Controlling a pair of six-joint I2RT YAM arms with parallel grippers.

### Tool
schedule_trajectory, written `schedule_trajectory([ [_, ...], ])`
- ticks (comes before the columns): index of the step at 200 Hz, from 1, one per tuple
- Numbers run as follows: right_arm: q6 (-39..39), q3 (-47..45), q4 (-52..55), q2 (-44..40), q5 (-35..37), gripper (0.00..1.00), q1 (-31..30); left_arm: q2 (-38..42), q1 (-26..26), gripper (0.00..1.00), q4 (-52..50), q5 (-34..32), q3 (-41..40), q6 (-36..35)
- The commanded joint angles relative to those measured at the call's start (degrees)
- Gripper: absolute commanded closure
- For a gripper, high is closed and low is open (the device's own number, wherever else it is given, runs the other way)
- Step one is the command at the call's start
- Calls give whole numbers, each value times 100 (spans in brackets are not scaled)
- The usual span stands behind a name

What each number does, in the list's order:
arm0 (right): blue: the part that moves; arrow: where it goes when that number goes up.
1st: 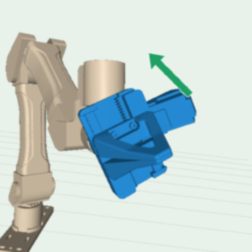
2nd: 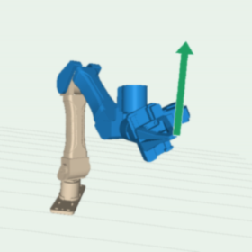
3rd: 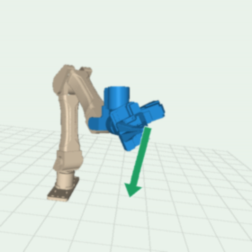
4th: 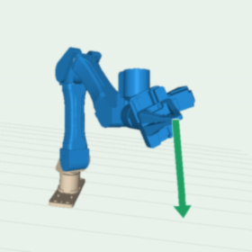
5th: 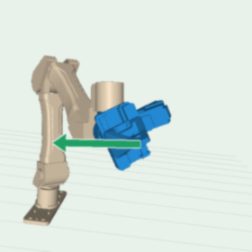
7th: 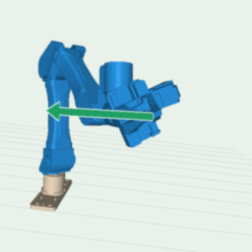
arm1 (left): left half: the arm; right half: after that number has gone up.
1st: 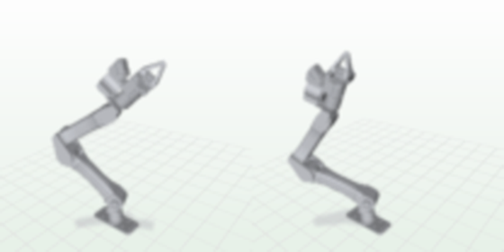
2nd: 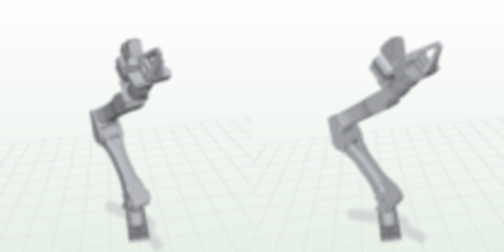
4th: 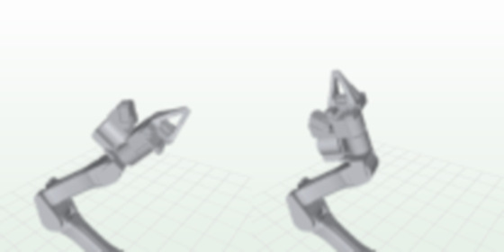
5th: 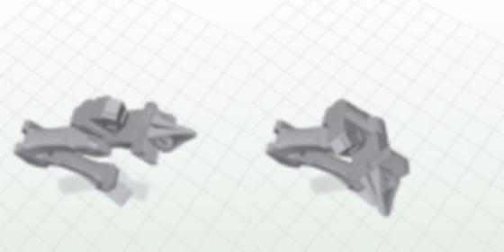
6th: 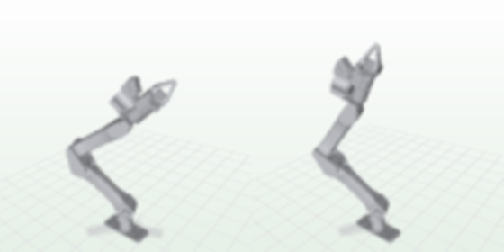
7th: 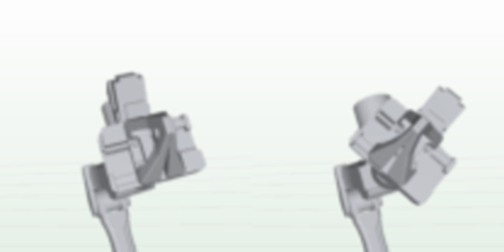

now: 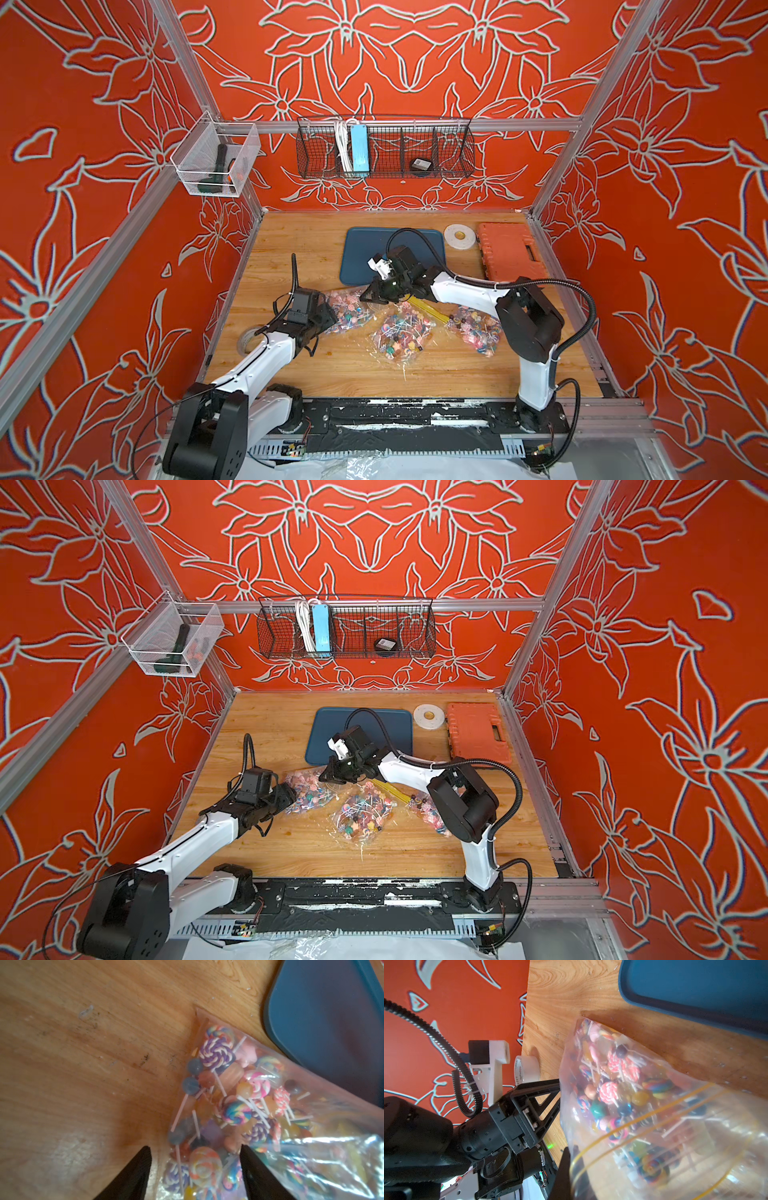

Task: Pour candies out of the ziploc bag
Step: Pick up the ziploc bag from the center of the board.

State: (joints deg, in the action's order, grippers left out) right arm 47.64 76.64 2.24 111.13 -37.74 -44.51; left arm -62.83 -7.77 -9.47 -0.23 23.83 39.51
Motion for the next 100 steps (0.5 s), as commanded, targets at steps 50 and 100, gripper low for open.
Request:
schedule_trajectory([
  [50, -19, -45, 8, -267, 14, 100, -8, -260, 109, 50, 375, 241, -132, -127],
  [100, -10, -5, 38, -207, 21, 100, -8, -75, 118, 71, 305, 295, -119, -154],
])
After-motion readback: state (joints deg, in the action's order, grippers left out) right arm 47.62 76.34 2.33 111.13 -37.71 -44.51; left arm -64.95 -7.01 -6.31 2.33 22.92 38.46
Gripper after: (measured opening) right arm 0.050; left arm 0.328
